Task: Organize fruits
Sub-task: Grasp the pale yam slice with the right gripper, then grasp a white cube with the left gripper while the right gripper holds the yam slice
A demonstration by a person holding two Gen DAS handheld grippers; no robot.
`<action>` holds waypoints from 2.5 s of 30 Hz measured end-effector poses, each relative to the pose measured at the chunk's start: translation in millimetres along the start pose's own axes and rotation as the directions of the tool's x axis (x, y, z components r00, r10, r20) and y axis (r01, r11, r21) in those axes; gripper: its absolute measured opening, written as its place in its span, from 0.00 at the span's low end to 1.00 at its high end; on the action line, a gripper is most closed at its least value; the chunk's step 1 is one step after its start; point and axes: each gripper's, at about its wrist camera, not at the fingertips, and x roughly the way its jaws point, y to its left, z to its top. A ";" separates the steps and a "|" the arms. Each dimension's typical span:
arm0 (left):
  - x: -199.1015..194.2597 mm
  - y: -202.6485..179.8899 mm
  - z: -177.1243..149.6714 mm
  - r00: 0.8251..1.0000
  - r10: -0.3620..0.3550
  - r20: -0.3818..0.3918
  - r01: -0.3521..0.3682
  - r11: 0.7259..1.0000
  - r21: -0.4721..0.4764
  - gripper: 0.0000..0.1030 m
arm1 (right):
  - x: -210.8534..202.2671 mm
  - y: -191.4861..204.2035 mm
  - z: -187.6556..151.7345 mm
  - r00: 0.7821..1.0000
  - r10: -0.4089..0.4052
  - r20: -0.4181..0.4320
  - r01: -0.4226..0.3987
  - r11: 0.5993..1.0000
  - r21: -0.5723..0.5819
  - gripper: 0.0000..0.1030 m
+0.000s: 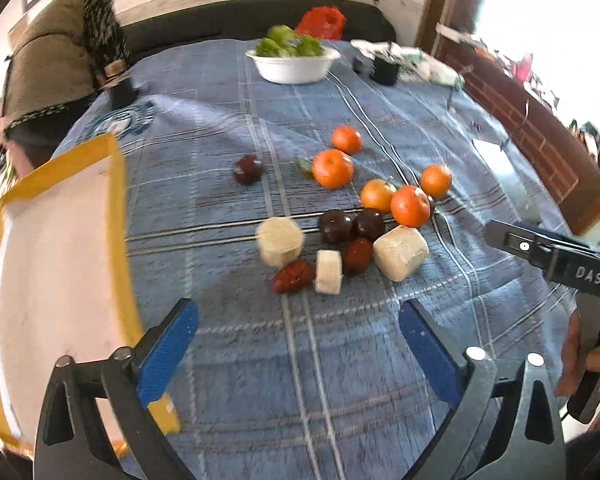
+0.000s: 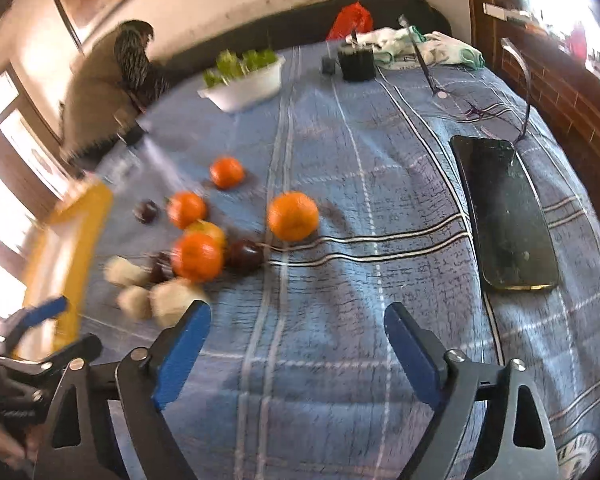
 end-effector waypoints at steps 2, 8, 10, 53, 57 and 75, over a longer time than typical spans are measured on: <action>-12.6 10.8 -6.6 1.000 -0.015 -0.002 0.015 0.999 -0.041 0.88 | -3.4 8.3 0.3 0.999 0.048 -0.013 -0.049 0.998 -0.033 0.76; -33.1 31.5 -19.4 1.000 -0.016 -0.023 0.013 0.994 -0.108 0.63 | 7.1 41.1 0.3 0.989 0.127 -0.082 -0.138 0.980 -0.146 0.44; -36.3 35.9 -21.0 0.999 -0.020 -0.029 0.016 0.992 -0.124 0.60 | 13.3 51.2 2.0 0.985 0.141 -0.100 -0.157 0.972 -0.173 0.39; 48.9 -21.8 41.6 0.983 -0.134 -0.126 0.152 0.977 0.149 0.18 | -22.6 32.1 -24.1 0.998 -0.004 -0.057 -0.005 0.986 -0.167 0.33; 49.5 -17.7 38.8 0.985 -0.119 -0.129 0.138 0.979 0.147 0.18 | -19.6 33.1 -24.1 0.998 0.002 -0.062 -0.013 0.986 -0.168 0.33; 56.2 -33.2 33.0 0.984 -0.103 -0.147 0.130 0.973 0.191 0.19 | -12.5 43.0 -26.9 0.997 0.030 -0.078 -0.044 0.983 -0.178 0.33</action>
